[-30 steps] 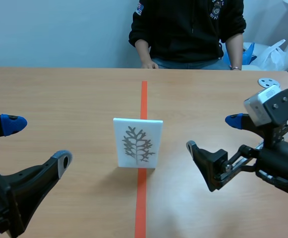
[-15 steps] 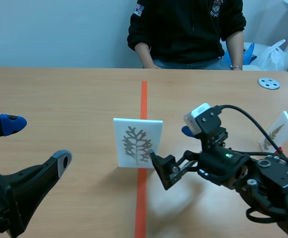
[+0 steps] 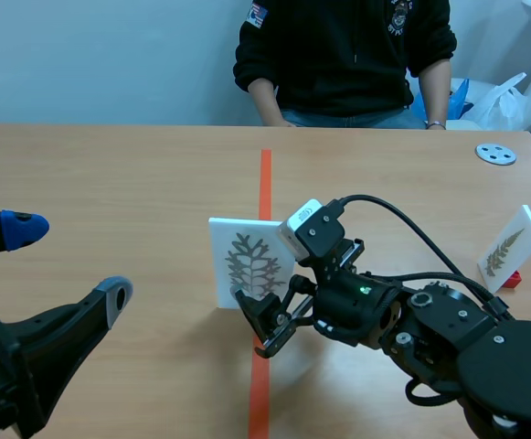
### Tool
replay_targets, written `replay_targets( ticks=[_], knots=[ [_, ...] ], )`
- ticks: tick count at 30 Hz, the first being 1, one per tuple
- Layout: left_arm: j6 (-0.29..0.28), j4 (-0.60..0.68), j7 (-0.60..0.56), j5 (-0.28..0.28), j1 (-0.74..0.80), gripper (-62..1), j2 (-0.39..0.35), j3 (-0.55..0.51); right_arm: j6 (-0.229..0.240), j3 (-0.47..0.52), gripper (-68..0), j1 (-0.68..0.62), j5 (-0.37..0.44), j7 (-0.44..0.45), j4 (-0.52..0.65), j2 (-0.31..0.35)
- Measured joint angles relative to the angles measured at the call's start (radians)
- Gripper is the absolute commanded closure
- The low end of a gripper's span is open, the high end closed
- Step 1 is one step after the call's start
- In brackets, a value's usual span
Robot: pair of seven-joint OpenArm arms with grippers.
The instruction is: Sort the leaf by its shape. The table is split by an orange tape line. A compound leaf with several leaflets goes to the left side, a simple leaf with one blade goes to the right side. Return to the home posture when a red brick is placed on the table.
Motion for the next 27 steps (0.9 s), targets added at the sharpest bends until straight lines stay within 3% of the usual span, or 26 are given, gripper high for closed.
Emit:
replay_targets(
  ticks=[9, 13, 22, 27],
  knots=[
    [0.0, 0.0, 0.0, 0.0, 0.0, -62.3, 0.0, 0.0, 0.0, 0.0, -11.7, 0.0, -0.003, 0.0, 0.0, 0.0],
    [0.0, 0.0, 0.0, 0.0, 0.0, -62.3, 0.0, 0.0, 0.0, 0.0, -2.4, 0.0, -0.003, 0.002, 0.0, 0.0],
    [0.0, 0.0, 0.0, 0.0, 0.0, -62.3, 0.0, 0.0, 0.0, 0.005, -1.5, 0.0, -0.003, 0.053, 0.002, 0.0],
    [0.0, 0.0, 0.0, 0.0, 0.0, -62.3, 0.0, 0.0, 0.004, 0.045, -1.5, -0.025, -0.003, 0.061, 0.058, 0.027]
  ],
)
